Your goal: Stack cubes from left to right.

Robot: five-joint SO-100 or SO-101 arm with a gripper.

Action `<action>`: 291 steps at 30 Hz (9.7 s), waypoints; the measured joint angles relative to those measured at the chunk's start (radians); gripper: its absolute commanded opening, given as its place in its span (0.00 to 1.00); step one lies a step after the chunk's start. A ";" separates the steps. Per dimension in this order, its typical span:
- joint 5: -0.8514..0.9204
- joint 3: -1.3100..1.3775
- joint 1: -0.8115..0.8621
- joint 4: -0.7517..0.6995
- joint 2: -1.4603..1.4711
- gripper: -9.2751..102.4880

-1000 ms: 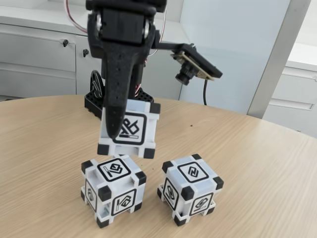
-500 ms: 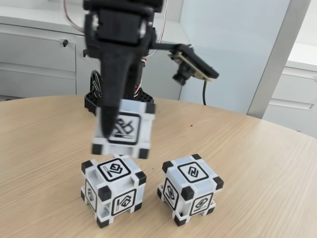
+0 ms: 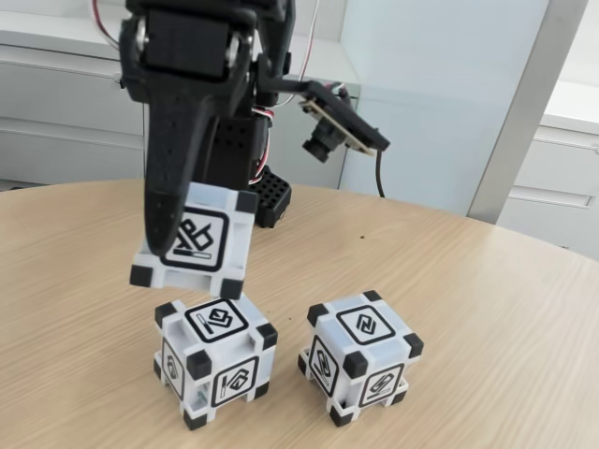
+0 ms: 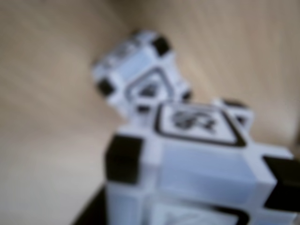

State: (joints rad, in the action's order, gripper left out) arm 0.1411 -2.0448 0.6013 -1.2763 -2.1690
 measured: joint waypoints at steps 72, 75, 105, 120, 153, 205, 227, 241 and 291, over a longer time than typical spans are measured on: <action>0.023 -0.072 -0.064 0.003 -0.002 0.41; 0.023 -0.072 -0.064 0.003 -0.002 0.45; 0.011 -0.009 -0.207 -0.117 -0.005 0.46; 0.064 0.094 -0.472 -0.112 -0.005 0.46; 0.114 0.095 -0.508 0.083 0.514 0.47; -0.086 0.604 -0.499 -0.109 0.635 0.26; -0.008 1.005 -0.287 -0.442 0.635 0.27; 0.017 1.005 -0.179 -0.442 0.422 0.27; 0.118 0.541 -0.046 -0.442 0.173 0.26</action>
State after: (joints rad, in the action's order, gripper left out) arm 0.2592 -1.5033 0.5553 -1.7181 -1.9957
